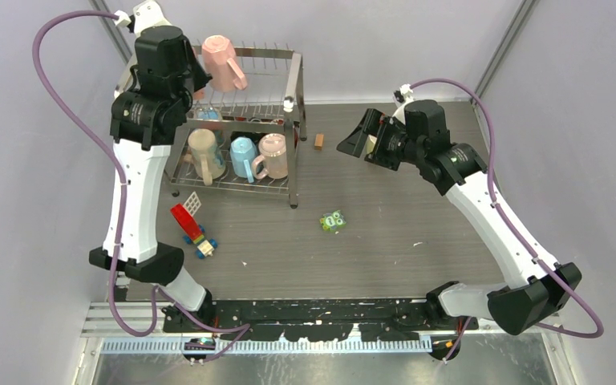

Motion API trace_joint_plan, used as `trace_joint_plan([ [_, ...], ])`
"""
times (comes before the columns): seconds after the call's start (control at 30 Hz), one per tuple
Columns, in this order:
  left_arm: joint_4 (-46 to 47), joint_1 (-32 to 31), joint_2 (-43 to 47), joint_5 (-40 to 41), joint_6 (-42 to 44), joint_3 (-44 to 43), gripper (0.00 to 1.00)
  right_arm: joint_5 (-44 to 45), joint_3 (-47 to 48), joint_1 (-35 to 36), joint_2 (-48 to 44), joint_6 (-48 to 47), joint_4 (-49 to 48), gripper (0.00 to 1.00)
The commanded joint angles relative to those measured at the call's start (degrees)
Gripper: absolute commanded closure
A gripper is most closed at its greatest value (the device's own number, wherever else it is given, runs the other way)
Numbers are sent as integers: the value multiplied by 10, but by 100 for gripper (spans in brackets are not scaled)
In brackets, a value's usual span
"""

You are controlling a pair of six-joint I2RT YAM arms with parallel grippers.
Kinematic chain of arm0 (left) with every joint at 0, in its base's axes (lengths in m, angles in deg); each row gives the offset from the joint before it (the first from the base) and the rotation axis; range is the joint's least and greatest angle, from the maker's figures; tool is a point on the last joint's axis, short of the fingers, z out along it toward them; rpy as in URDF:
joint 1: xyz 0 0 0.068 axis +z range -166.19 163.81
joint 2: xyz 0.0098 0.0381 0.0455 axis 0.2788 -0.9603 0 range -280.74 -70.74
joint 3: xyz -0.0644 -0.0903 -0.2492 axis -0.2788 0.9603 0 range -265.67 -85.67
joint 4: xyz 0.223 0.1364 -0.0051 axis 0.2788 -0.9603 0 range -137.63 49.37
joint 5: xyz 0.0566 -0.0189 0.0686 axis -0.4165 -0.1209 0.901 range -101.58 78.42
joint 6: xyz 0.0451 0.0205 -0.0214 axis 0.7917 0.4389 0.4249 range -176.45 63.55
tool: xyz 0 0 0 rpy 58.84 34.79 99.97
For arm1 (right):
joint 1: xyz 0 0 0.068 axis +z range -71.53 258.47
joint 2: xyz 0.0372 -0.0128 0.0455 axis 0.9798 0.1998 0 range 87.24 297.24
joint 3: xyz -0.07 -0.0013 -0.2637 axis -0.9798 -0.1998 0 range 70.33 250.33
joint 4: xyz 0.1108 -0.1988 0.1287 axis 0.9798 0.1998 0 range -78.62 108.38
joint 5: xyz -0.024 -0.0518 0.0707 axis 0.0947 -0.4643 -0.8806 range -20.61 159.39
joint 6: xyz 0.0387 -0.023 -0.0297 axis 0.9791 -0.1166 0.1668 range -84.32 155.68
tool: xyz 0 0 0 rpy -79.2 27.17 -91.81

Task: Unload the cups from the dish rack
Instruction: Unload the cup from the dish rack.

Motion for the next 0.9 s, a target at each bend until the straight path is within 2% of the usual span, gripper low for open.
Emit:
trace_joint_plan([
  [0.0,69,3,33,7,-8,-30,100,1,29,5,2,10,-31,0],
  [0.53,93,4,55,-43,-73,-44,100,9,56,10,-10,29,-41,0],
  [0.87,103,4,74,-101,-130,-50,100,13,73,21,-18,48,-61,0],
])
